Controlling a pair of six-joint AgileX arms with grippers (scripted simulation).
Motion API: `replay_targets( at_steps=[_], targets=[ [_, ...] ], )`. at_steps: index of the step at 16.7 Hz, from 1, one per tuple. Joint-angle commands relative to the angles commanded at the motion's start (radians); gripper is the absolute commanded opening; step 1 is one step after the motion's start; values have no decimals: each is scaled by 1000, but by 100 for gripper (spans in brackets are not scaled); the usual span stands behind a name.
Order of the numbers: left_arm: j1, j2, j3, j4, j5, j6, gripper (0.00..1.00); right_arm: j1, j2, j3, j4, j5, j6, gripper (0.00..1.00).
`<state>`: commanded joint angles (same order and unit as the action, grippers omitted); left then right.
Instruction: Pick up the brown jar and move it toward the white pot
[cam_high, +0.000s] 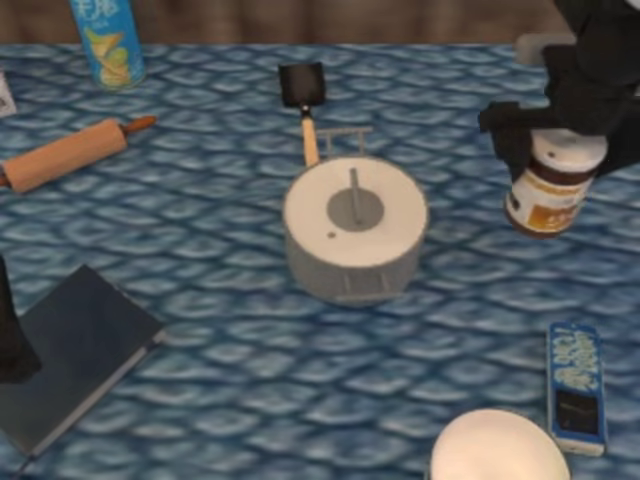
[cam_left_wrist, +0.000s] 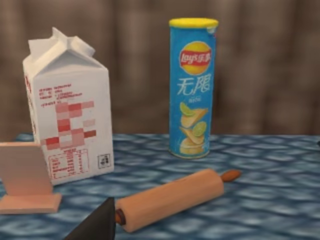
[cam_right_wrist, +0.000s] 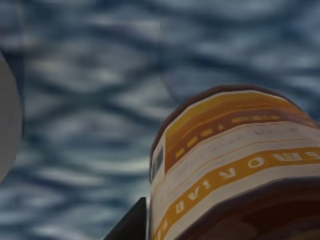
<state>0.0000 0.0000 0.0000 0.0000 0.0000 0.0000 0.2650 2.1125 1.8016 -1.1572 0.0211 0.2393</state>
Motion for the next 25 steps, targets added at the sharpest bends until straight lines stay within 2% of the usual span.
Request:
replay_targets(
  at_steps=[3,8,15,19,25],
  targets=[
    [0,0,0,0,0,0,100,20,5,-13,11,6,54,0],
    [0,0,0,0,0,0,100,16,0,-13,12,3,54,0],
    [0,0,0,0,0,0,100,20,46,-131,175,6,56,0],
    [0,0,0,0,0,0,100,21,51,-141,185,7,56,0],
    [0,0,0,0,0,0,100,21,51,-141,185,7,56,45]
  ],
)
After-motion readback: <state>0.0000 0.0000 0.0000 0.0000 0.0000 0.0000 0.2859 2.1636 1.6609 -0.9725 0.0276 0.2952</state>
